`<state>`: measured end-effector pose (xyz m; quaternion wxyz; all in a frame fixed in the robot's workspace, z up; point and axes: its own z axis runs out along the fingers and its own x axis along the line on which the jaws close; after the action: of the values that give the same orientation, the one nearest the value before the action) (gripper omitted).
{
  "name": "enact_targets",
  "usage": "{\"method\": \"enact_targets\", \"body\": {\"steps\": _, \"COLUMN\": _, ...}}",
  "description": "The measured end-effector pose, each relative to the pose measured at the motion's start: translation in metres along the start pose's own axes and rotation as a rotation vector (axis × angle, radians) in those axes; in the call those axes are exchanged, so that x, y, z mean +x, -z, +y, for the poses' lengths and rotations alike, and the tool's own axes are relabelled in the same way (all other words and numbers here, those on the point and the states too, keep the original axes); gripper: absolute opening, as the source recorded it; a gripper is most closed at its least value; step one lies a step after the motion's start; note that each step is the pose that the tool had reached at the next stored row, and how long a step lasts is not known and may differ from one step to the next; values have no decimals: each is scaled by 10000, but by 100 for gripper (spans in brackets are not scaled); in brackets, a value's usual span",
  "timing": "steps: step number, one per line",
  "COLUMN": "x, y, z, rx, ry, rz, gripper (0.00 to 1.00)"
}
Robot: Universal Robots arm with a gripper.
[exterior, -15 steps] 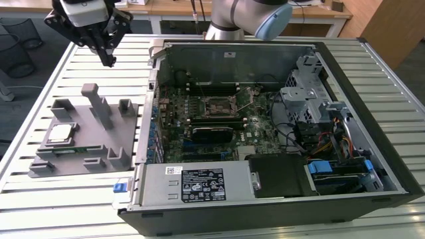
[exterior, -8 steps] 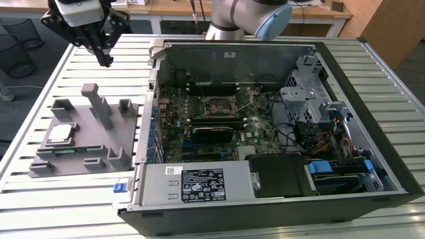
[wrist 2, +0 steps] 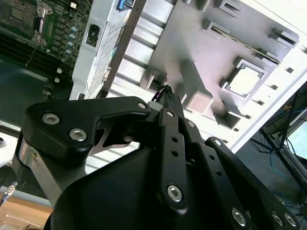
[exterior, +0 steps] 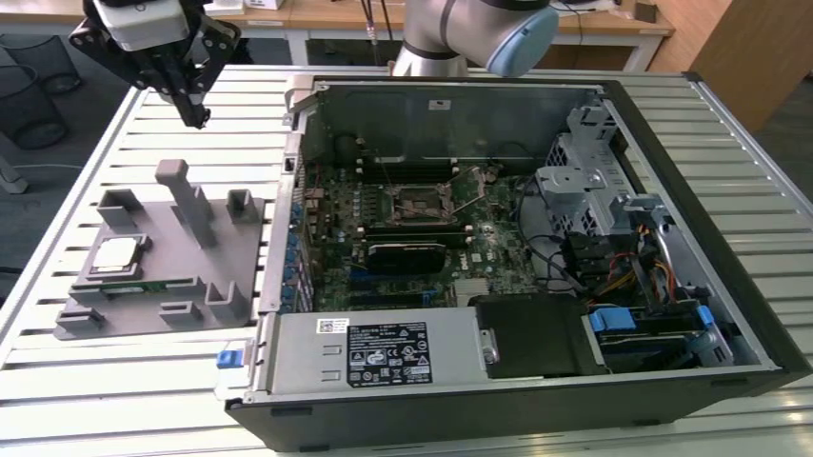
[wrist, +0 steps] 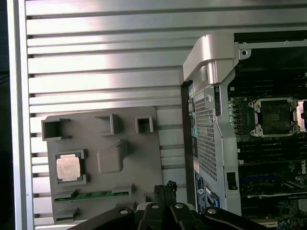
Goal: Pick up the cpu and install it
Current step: 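Reach for the cpu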
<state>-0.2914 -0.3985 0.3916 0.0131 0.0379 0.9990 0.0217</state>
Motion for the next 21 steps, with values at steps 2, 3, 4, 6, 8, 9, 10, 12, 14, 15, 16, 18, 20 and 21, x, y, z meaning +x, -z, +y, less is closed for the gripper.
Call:
{"method": "enact_targets", "body": {"steps": 2, "x": 15, "y": 1, "z": -1, "rx": 0, "ry": 0, "rz": 1, "gripper": 11}}
{"method": "enact_targets", "body": {"steps": 3, "x": 23, "y": 1, "z": -2, "rx": 0, "ry": 0, "rz": 0, "gripper": 11}}
{"method": "enact_targets", "body": {"steps": 4, "x": 30, "y": 1, "z": -2, "rx": 0, "ry": 0, "rz": 0, "gripper": 11}}
{"method": "enact_targets", "body": {"steps": 6, "x": 46, "y": 1, "z": -3, "rx": -1, "ry": 0, "rz": -1, "gripper": 11}}
{"method": "enact_targets", "body": {"steps": 8, "x": 60, "y": 1, "z": -4, "rx": 0, "ry": 0, "rz": 0, "gripper": 11}}
{"method": "enact_targets", "body": {"steps": 9, "x": 68, "y": 2, "z": -5, "rx": 0, "ry": 0, "rz": 0, "gripper": 11}}
{"method": "enact_targets", "body": {"steps": 10, "x": 75, "y": 2, "z": -6, "rx": 1, "ry": 0, "rz": 1, "gripper": 11}}
{"method": "enact_targets", "body": {"steps": 12, "x": 91, "y": 2, "z": -7, "rx": 0, "ry": 0, "rz": 0, "gripper": 11}}
{"method": "enact_targets", "body": {"steps": 14, "x": 106, "y": 3, "z": -8, "rx": 0, "ry": 1, "rz": 0, "gripper": 11}}
{"method": "enact_targets", "body": {"steps": 15, "x": 114, "y": 3, "z": -9, "rx": 0, "ry": 1, "rz": 0, "gripper": 11}}
{"method": "enact_targets", "body": {"steps": 16, "x": 122, "y": 3, "z": -9, "rx": 0, "ry": 0, "rz": 0, "gripper": 11}}
{"method": "enact_targets", "body": {"steps": 18, "x": 139, "y": 3, "z": -10, "rx": 0, "ry": 0, "rz": 0, "gripper": 11}}
{"method": "enact_targets", "body": {"steps": 20, "x": 156, "y": 4, "z": -12, "rx": 0, "ry": 0, "rz": 0, "gripper": 11}}
{"method": "enact_targets", "body": {"steps": 21, "x": 165, "y": 4, "z": -12, "rx": 0, "ry": 0, "rz": 0, "gripper": 11}}
